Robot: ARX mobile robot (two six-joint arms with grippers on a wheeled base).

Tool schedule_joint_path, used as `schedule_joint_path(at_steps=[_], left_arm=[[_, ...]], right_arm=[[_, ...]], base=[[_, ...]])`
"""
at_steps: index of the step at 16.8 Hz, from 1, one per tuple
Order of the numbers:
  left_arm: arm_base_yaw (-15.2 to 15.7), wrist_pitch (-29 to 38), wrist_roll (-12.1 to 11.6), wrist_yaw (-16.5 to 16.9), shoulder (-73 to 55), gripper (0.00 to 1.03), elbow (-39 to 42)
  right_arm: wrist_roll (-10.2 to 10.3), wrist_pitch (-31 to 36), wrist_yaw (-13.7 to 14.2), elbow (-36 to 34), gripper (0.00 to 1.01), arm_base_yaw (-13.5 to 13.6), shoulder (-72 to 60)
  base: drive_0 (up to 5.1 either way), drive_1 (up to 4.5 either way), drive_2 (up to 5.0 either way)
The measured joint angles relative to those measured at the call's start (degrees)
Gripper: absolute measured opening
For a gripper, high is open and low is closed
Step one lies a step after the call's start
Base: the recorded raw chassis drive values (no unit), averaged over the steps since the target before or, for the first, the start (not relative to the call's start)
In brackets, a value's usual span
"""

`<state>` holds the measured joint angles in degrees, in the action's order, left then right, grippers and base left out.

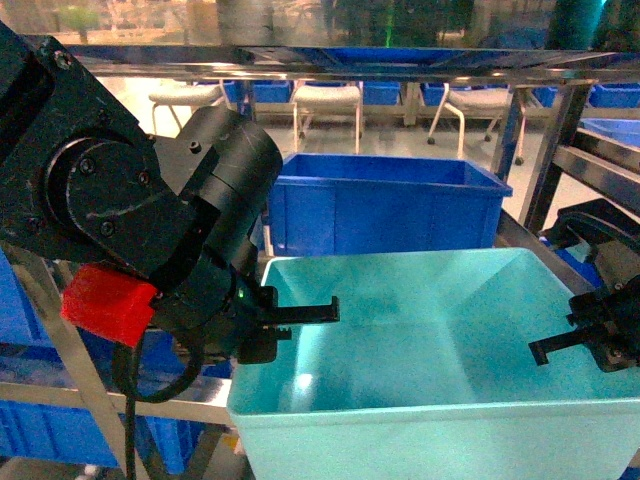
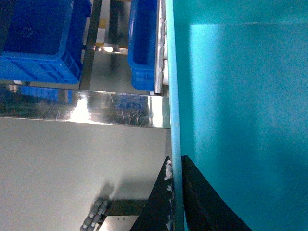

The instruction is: Organize blue bins on left shelf correctly

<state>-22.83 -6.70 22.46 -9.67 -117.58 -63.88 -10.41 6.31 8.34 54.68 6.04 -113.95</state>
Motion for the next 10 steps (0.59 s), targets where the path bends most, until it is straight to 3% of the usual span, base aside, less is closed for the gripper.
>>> schedule_joint_path(at_steps=[6, 10], left_arm=[[-0.2, -1.2, 0.0, -1.4, -4.5, 0.02, -4.5], [0.3, -1.3, -1.9, -2.6, -6.9, 0.02, -6.4]], right_arm=[[0.1, -1.6, 2.1, 4.7, 0.02, 0.3, -4.0], [1.0, -3.2, 2.4, 6.6, 0.02, 1.2, -6.6]], base=[[0.0, 0.0, 0.0], [0.0, 0.0, 0.0]])
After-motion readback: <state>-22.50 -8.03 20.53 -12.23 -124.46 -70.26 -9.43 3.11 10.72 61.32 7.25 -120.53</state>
